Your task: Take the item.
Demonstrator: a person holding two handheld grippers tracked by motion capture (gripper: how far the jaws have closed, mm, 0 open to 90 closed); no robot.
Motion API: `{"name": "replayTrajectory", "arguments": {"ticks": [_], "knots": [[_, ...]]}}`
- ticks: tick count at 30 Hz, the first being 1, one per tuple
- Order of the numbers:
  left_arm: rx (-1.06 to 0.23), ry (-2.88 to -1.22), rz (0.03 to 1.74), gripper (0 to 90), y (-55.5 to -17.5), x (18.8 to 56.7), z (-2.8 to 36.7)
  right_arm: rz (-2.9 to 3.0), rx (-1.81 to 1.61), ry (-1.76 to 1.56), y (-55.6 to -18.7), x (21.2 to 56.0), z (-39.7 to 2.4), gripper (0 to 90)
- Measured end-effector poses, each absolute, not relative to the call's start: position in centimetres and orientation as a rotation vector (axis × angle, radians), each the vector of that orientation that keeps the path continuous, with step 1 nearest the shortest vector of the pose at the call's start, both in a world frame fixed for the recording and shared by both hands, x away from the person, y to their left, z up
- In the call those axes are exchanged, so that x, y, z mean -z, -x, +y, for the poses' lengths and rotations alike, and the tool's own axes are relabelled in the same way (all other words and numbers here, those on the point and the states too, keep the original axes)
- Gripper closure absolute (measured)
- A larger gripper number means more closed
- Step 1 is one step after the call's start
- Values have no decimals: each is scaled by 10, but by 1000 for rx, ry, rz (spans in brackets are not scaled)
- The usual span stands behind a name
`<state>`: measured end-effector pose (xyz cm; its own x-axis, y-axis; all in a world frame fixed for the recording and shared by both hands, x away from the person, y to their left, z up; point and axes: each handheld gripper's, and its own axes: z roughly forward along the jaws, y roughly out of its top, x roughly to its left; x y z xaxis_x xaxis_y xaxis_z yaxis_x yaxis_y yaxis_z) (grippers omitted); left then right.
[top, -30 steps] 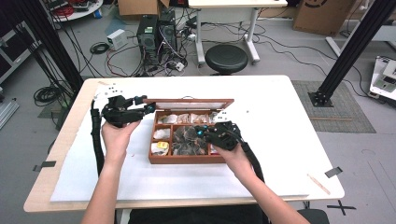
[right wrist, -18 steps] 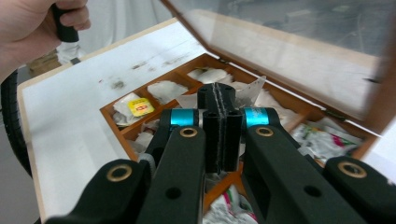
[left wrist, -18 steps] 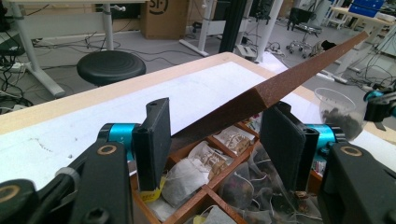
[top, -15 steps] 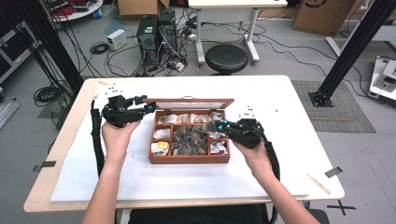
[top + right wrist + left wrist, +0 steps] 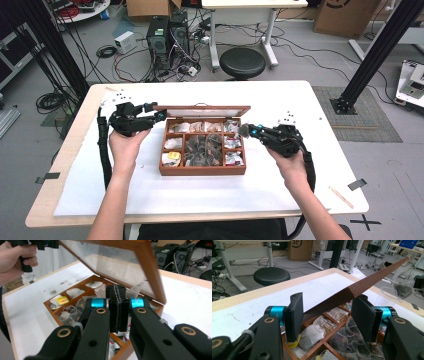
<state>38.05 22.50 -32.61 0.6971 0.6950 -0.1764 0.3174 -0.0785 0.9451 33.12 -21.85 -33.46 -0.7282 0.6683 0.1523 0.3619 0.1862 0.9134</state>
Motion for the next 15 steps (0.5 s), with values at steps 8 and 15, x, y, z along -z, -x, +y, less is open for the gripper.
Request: {"name": "replayTrajectory", "arguments": {"ticks": [8,15], "knots": [[-385,-1678,828,435,-381,326,225,2134,-1555,-1027,-331,334,-242,900],[-388,-1682,826,435,-381,327,225,2083,-1548,-1079,-332,334,-263,900]]}}
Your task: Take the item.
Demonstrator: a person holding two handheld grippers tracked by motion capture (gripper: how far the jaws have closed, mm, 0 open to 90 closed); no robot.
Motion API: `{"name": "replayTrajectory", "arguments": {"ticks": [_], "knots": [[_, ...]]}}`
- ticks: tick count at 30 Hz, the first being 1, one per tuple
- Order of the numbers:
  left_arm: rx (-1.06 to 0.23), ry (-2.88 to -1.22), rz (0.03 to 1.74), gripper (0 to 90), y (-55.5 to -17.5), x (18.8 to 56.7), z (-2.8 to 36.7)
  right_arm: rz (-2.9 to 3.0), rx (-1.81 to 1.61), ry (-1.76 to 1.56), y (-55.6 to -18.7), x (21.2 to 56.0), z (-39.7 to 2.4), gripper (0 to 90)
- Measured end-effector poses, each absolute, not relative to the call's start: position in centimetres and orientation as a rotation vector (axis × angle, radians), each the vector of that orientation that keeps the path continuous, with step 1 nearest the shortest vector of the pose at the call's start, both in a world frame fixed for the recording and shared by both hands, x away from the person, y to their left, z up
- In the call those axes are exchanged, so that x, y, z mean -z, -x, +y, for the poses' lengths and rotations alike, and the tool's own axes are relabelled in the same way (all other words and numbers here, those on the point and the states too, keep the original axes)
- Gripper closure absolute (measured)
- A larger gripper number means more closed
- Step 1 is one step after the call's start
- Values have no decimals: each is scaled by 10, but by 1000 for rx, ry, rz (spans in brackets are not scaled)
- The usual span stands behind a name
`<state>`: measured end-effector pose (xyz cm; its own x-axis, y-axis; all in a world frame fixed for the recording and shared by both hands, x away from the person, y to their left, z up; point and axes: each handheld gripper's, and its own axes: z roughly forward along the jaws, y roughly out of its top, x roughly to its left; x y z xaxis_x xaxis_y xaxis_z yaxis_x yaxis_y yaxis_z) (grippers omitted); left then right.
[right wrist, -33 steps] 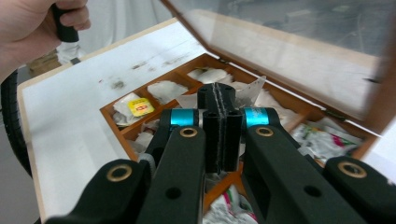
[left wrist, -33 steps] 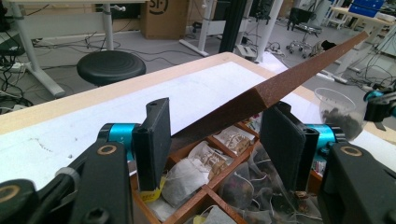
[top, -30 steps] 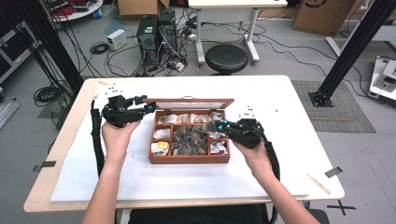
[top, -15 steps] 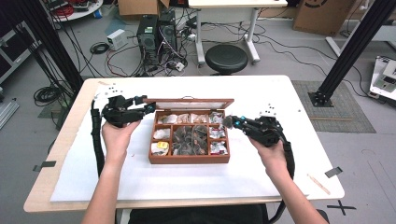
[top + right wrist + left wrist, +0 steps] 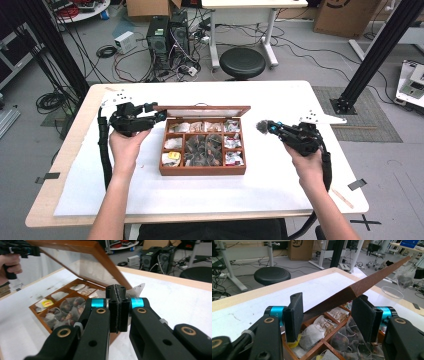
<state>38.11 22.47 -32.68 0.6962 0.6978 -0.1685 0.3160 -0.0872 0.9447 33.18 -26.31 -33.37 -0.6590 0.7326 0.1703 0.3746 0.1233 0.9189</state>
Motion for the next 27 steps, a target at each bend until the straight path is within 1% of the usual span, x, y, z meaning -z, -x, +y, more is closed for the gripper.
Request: {"name": "replayTrajectory", "arguments": {"ticks": [14,27], "knots": [[-389,-1684,833,433,-382,328,224,2026,-1530,-1160,-336,343,-293,900],[-388,-1688,835,430,-382,329,224,2051,-1486,-1211,-340,363,-301,900]]}}
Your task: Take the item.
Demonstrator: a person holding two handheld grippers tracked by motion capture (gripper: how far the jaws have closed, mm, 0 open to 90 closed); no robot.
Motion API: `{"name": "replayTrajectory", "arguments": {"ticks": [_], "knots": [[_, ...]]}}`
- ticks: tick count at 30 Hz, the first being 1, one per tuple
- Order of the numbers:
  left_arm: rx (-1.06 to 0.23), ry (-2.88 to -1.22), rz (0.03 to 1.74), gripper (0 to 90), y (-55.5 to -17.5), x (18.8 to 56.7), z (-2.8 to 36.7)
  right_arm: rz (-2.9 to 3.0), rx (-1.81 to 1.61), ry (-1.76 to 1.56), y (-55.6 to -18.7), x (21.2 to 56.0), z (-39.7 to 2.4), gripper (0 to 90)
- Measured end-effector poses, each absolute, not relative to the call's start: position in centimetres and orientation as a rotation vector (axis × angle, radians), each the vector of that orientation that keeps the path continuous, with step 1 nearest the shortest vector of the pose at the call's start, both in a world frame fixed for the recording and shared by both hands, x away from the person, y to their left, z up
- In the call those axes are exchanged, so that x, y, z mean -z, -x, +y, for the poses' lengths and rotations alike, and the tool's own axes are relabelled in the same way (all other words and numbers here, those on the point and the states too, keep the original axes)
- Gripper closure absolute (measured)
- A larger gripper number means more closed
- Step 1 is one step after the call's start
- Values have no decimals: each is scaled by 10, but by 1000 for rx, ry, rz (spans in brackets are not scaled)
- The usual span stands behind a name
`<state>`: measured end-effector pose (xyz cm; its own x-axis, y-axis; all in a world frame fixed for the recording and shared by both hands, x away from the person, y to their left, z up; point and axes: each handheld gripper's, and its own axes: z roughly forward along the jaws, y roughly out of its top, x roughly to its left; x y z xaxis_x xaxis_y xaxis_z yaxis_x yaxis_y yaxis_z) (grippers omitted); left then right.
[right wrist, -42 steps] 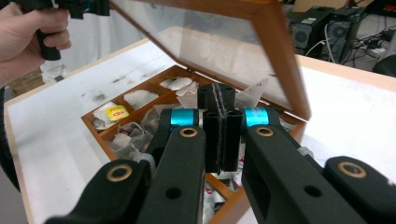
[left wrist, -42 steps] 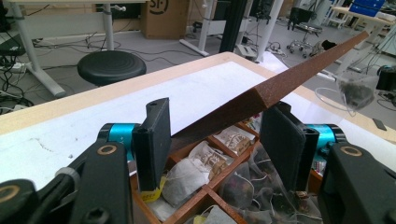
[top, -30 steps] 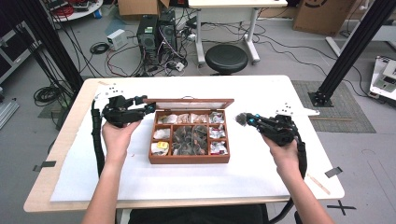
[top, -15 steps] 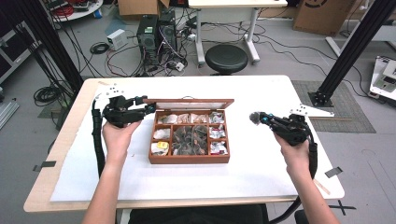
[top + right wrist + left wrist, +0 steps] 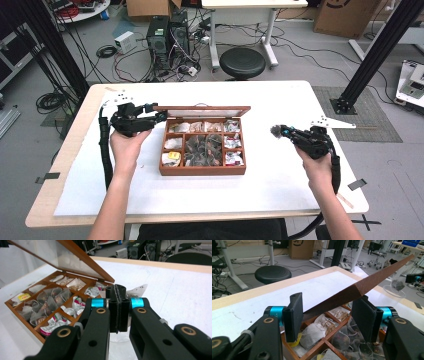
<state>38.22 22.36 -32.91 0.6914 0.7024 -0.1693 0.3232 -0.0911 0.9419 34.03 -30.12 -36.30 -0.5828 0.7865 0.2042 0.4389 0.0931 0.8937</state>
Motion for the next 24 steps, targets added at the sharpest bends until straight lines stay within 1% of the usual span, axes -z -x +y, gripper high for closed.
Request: {"name": "replayTrajectory", "arguments": {"ticks": [15,16,17,18,19,24], "knots": [[-388,-1688,836,430,-382,329,223,2068,-1466,-1228,-341,373,-300,900],[-388,-1688,836,430,-382,329,223,2062,-1461,-1231,-341,373,-300,838],[-388,-1688,836,430,-382,329,223,2052,-1458,-1237,-341,373,-300,815],[-388,-1688,836,430,-382,329,223,2056,-1467,-1234,-341,372,-301,810],[-388,-1688,836,430,-382,329,223,2053,-1464,-1230,-341,372,-300,770],[-389,-1688,836,430,-382,329,223,2049,-1463,-1233,-341,372,-300,696]]}}
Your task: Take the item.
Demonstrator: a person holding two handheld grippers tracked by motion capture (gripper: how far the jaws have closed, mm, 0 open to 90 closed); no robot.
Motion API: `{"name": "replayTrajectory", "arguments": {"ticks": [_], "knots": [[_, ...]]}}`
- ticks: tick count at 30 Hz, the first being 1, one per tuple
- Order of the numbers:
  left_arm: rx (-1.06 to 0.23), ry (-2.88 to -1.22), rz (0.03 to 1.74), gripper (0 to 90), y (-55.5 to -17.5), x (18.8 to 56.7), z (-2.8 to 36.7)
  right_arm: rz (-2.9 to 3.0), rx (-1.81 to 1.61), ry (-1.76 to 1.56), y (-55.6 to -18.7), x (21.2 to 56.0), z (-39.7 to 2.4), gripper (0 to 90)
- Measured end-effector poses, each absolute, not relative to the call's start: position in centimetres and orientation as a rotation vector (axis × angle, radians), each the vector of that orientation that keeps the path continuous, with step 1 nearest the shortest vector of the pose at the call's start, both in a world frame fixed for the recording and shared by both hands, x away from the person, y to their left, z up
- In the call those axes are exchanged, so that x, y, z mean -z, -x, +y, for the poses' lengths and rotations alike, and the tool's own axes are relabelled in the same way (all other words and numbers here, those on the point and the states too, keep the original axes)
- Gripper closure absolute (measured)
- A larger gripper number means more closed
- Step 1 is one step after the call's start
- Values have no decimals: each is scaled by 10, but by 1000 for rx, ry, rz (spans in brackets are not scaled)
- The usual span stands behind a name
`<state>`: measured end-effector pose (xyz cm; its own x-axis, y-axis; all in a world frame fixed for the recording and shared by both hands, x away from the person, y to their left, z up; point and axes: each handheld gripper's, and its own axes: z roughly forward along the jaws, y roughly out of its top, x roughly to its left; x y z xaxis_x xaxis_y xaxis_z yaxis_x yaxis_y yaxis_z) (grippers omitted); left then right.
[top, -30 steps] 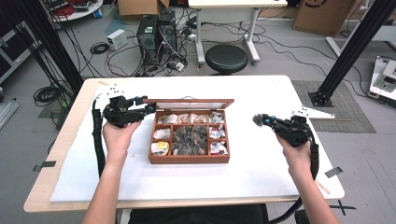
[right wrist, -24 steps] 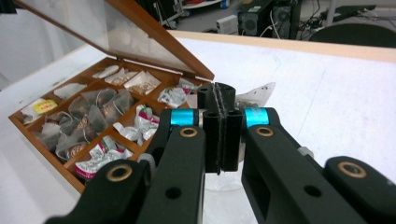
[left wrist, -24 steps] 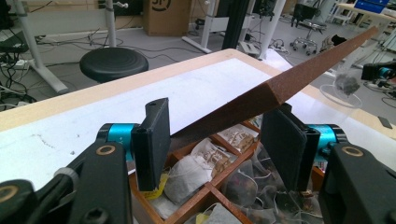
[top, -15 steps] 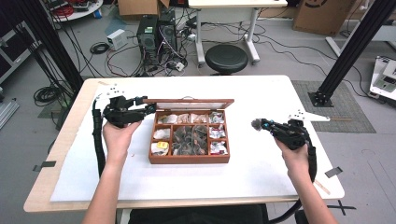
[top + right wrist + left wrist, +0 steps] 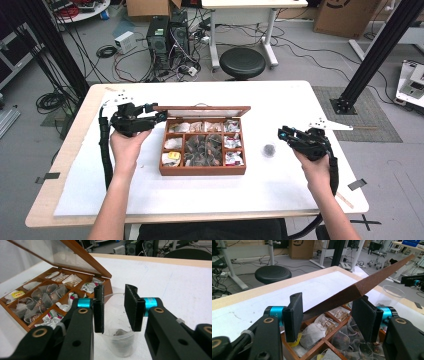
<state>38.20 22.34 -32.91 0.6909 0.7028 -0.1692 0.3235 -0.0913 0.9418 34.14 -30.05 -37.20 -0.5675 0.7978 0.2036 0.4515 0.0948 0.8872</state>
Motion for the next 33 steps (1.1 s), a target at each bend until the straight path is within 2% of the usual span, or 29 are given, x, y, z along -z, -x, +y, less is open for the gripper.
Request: {"name": "replayTrajectory", "arguments": {"ticks": [14,33], "knots": [[-387,-1688,837,430,-382,329,223,2051,-1477,-1195,-342,368,-296,542],[-393,-1690,840,428,-381,330,223,2048,-1488,-1171,-344,366,-294,466]]}}
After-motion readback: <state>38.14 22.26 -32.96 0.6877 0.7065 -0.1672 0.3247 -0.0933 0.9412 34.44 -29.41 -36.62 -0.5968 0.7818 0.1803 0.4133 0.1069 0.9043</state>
